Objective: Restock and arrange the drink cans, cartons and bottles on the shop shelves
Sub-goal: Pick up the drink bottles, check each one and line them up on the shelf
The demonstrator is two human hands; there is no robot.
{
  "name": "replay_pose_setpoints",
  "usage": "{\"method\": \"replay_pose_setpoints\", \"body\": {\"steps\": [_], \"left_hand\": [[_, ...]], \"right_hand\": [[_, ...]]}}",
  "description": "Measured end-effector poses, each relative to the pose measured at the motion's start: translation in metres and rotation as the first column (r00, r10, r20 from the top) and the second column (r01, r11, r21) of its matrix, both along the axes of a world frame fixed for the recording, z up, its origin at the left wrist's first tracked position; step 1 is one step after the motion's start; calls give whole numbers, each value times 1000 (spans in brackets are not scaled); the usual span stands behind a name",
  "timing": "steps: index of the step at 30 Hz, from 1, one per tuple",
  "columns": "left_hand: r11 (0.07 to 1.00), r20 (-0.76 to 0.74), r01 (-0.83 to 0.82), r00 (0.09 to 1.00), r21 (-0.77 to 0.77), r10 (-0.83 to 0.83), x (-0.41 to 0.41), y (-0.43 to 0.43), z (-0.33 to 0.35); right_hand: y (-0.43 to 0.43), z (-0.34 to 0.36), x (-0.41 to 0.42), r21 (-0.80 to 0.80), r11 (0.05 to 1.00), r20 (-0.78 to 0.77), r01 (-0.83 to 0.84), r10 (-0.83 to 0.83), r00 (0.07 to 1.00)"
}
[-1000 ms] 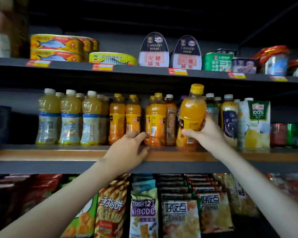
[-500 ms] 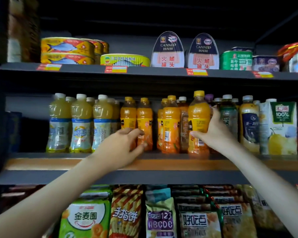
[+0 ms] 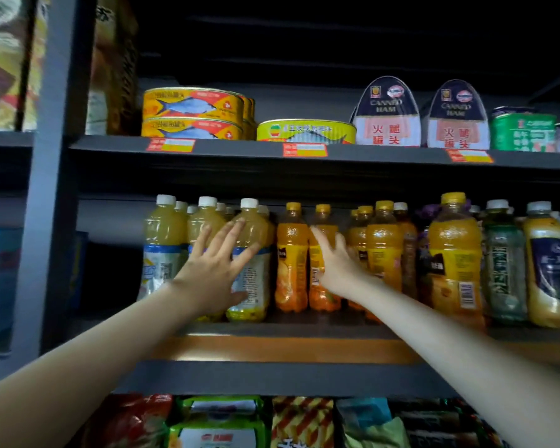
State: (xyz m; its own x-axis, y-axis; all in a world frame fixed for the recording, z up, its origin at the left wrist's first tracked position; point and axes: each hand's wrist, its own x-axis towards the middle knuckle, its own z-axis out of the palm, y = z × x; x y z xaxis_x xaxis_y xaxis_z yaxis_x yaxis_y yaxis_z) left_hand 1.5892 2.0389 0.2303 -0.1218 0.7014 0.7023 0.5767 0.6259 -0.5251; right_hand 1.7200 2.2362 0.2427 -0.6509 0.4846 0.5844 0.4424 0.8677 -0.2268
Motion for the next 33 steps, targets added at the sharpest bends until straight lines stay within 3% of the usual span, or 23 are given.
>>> {"method": "replay_pose_setpoints", "body": {"steps": [11, 14, 20, 28, 33], "left_hand": [[995, 7, 61, 998, -75, -60, -1, 14, 8], [994, 47, 81, 996, -77, -78, -1, 15, 9], [994, -12, 56, 998, -91, -57, 12, 20, 12], [990, -43, 142, 989, -8, -142, 17, 29, 5], [991, 29, 137, 990, 5, -137, 24, 29, 0]], "right_hand": [[12, 22, -15, -104, 994, -99, 12, -23, 995], [15, 21, -13, -94, 996, -77, 4, -11, 997], [15, 21, -15, -97, 995, 20, -2, 4, 1000], [15, 18, -22, -132, 991, -81, -29, 19, 997], [12, 19, -10, -123, 987, -140, -104, 86, 986]]}}
